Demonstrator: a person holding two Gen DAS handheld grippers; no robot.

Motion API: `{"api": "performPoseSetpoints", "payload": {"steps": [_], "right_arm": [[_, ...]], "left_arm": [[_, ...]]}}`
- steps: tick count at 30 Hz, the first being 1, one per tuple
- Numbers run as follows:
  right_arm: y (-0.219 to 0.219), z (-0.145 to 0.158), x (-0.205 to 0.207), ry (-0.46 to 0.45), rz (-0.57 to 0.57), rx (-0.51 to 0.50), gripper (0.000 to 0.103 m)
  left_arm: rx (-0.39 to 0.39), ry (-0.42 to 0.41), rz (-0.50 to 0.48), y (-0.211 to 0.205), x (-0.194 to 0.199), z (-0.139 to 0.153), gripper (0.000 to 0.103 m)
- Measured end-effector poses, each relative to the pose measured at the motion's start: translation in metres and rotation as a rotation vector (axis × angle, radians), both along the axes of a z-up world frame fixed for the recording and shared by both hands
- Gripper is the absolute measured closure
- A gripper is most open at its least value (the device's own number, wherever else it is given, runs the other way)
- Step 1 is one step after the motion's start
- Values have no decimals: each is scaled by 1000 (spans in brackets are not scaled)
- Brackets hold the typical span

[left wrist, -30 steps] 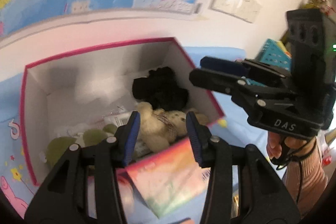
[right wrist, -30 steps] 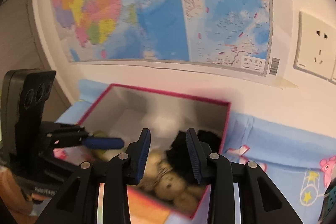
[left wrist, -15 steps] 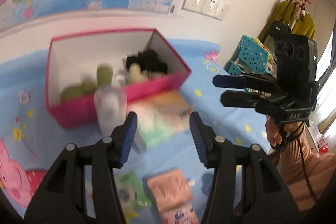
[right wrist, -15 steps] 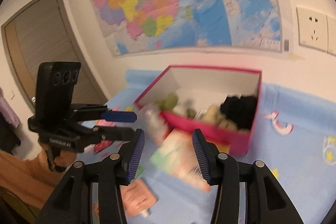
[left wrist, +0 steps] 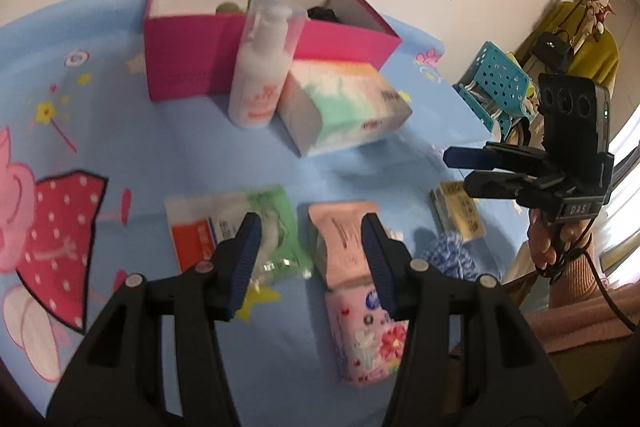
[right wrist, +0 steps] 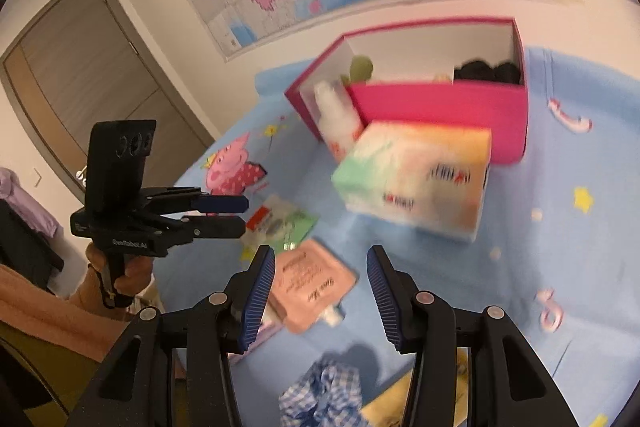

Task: Organize soft objects
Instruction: 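Move the right gripper to the white-and-green cotton bag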

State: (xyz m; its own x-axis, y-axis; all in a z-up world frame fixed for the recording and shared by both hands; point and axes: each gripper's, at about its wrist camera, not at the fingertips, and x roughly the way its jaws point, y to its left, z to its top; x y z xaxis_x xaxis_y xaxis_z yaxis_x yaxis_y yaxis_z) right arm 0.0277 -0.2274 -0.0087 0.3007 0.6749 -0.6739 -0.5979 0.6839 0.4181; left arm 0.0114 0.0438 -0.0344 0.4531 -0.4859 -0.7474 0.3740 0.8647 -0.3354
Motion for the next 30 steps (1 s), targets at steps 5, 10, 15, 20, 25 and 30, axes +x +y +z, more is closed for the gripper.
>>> {"api": "performPoseSetpoints", "payload": {"steps": [5,10,15,20,25,30], "right_arm": [[-4,-11,-8,43,-12,-7,54],[4,-16,-14,70,6,9,54],[21,-24,-17,83,38,-6,54],[34,-28,-13,100,54,13,54],[50,-28,-6,97,77,26,54],[71,-32,4,92,97,8,54]], "left_arm": [[-6,19,-32,-8,-9,-8,49],[13,28,-23,-12,-12,-13,49],[15,21,31,4,-11,-12,49],[32,18,98,26,-10,-12,49],[23,44,148,43,-5,-19,49],[30,68,164,48,2,-29,49]]}}
